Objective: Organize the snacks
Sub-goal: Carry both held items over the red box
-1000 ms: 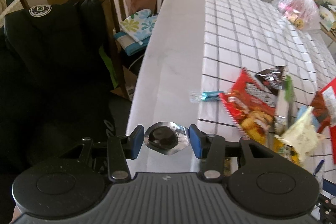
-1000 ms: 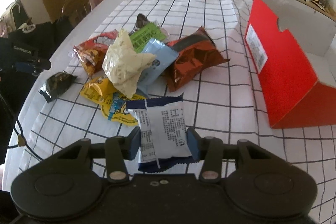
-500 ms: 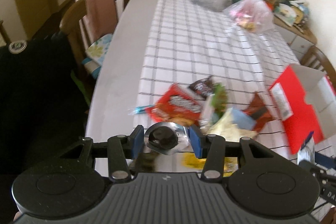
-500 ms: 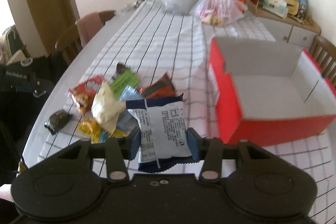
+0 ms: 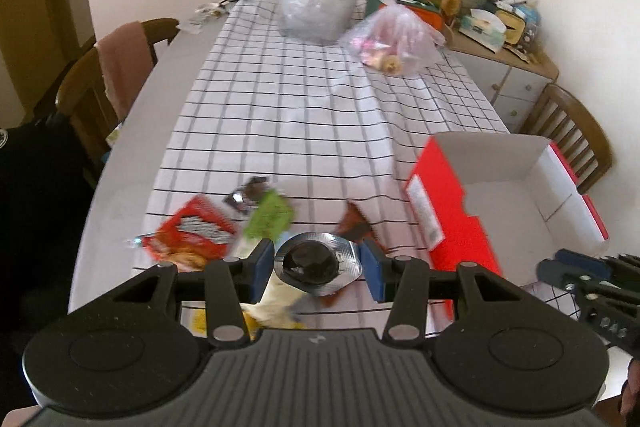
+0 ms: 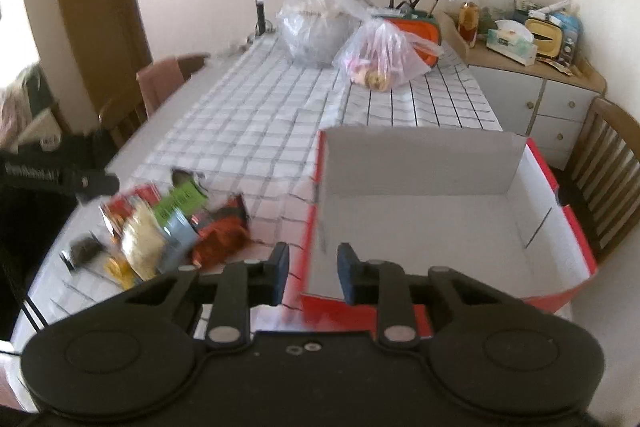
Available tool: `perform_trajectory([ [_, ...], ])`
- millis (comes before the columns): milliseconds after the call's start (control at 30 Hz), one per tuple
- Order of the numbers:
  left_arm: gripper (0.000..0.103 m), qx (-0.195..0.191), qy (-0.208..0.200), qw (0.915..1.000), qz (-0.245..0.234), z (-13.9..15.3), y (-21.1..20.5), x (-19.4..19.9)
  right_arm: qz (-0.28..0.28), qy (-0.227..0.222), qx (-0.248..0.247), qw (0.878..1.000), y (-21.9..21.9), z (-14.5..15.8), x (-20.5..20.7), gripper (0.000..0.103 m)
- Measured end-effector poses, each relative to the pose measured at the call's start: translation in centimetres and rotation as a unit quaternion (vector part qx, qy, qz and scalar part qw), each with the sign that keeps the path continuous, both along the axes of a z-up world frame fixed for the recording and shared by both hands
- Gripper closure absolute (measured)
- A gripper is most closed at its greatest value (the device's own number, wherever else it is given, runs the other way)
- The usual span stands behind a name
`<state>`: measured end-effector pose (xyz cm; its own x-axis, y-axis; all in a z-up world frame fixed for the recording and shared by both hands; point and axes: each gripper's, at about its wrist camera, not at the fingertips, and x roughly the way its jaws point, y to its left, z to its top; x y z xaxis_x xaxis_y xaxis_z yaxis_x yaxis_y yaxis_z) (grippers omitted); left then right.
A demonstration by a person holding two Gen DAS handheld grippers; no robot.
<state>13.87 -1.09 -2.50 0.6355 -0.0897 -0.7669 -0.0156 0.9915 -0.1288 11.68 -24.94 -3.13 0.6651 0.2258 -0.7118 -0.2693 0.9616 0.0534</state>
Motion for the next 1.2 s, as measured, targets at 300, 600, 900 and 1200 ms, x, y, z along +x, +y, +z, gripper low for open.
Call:
perform_trajectory([
  [300, 0.057, -0.002, 0.011, 0.9999, 0.004, -0.6, -4.2, -0.6, 0.035, 0.035, 0.022, 0.999, -4.8, -2.1, -1.9, 0.053],
  [600, 0.057, -0.004, 0.024, 0.9997, -0.002, -1.6, -4.0, -0.8, 0.070, 0.083, 0.004, 0.994, -3.2, -7.7, -3.7, 0.011],
  [900, 0.057, -0.002, 0.037, 0.9993, -0.004, -2.5, -2.5, -1.4, 0.133, 0.117, -0.044, 0.983, -0.6, -11.8, -3.0, 0.011],
  [1200, 0.057, 0.000, 0.045, 0.9990, 0.000, -3.0, -1.7, -2.0, 0.155, 0.121, -0.075, 0.978, 0.2, -13.4, -2.6, 0.019],
])
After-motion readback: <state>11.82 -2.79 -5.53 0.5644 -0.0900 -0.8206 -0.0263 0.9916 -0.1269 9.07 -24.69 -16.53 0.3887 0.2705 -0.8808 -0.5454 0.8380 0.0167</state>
